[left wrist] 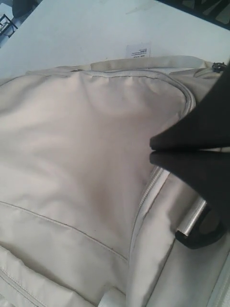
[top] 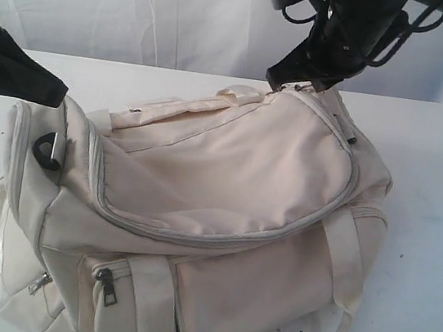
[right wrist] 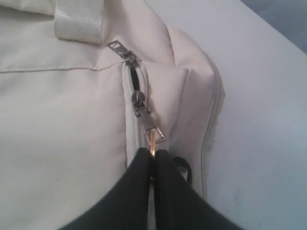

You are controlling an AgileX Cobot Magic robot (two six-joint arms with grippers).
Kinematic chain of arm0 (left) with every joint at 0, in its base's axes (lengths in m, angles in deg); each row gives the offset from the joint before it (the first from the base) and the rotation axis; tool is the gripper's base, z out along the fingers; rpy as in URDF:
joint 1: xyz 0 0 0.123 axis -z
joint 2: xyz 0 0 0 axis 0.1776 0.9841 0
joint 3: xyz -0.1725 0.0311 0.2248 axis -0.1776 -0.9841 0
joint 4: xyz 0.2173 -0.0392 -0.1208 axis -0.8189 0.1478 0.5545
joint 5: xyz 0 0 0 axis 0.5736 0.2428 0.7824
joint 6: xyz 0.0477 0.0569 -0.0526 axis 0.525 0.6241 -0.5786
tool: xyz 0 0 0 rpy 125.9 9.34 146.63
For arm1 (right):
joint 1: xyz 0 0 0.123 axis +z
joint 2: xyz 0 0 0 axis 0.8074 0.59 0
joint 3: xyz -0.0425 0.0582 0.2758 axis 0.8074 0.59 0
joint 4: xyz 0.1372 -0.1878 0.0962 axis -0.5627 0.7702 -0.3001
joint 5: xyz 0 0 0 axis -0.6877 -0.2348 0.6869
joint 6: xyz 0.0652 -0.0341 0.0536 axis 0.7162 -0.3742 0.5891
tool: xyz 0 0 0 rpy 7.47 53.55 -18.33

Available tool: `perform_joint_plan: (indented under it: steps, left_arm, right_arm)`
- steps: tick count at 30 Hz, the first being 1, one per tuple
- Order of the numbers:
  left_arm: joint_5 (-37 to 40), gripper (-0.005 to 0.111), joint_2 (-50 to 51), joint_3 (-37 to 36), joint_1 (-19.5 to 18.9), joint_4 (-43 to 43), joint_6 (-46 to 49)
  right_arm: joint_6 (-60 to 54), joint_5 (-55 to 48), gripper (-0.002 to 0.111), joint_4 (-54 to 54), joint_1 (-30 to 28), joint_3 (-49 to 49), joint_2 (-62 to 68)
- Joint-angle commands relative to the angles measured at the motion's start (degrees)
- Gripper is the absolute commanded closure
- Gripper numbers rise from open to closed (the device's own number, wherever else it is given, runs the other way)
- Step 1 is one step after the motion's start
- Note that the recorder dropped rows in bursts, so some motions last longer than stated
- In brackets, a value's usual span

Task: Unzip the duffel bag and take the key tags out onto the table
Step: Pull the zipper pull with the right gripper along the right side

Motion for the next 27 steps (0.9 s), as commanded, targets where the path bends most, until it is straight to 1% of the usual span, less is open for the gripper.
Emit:
perform_joint_plan:
  steps: [1,13,27]
  left_arm:
    - [1.06,0.107,-0.6,-0.46,-0.21,1.37,0.05]
    - [1.06,0.107,-0.6,-0.46,-0.21,1.59,0.05]
    - [1.06,0.107,-0.6,-0.46,-0.21,1.6,0.18]
  right_arm:
    - [-0.52,-0.4,0.108,0.6,-0.03,2.4,-2.85]
    - [-0.52,-1.48,0.108,0.6,-0.03,11.81,-11.24]
    - [2.78,-0.68,0.108,0.6,-0.03,27.07,-23.45]
